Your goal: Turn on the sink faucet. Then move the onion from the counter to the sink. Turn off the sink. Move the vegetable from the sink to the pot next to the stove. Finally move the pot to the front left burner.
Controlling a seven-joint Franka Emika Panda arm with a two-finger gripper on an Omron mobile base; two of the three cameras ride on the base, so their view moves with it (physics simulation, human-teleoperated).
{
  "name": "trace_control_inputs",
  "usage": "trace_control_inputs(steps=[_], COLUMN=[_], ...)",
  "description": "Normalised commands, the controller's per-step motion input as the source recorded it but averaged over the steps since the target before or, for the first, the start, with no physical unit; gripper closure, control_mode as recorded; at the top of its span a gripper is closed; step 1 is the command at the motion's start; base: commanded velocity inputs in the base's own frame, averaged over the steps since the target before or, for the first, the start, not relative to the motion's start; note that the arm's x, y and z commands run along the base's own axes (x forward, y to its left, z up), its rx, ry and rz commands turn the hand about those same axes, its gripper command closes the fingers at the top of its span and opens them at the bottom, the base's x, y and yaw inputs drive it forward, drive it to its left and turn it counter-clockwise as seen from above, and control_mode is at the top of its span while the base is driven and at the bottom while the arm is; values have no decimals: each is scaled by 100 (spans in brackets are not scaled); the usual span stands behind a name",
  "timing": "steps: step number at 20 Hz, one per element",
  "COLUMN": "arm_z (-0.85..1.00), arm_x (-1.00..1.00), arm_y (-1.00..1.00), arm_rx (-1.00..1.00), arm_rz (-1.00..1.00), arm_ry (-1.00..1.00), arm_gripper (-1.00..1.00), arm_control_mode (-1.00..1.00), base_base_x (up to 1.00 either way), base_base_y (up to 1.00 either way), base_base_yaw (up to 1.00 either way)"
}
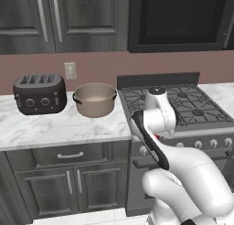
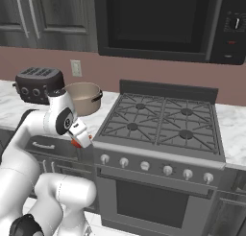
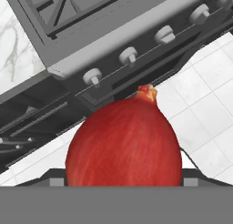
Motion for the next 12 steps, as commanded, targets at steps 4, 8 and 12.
trace_control_inputs(steps=[4,8,12], arm_z=[0,0,0], arm_x=[0,0,0], arm_y=[0,0,0], arm_rx=[0,0,0], arm_rz=[0,0,0], arm_ry=[0,0,0], arm_gripper=[100,100,100], arm_control_mode=[100,100,100], base_base_x=[0,19,54], base_base_y=[3,0,2], base_base_yaw=[0,0,0])
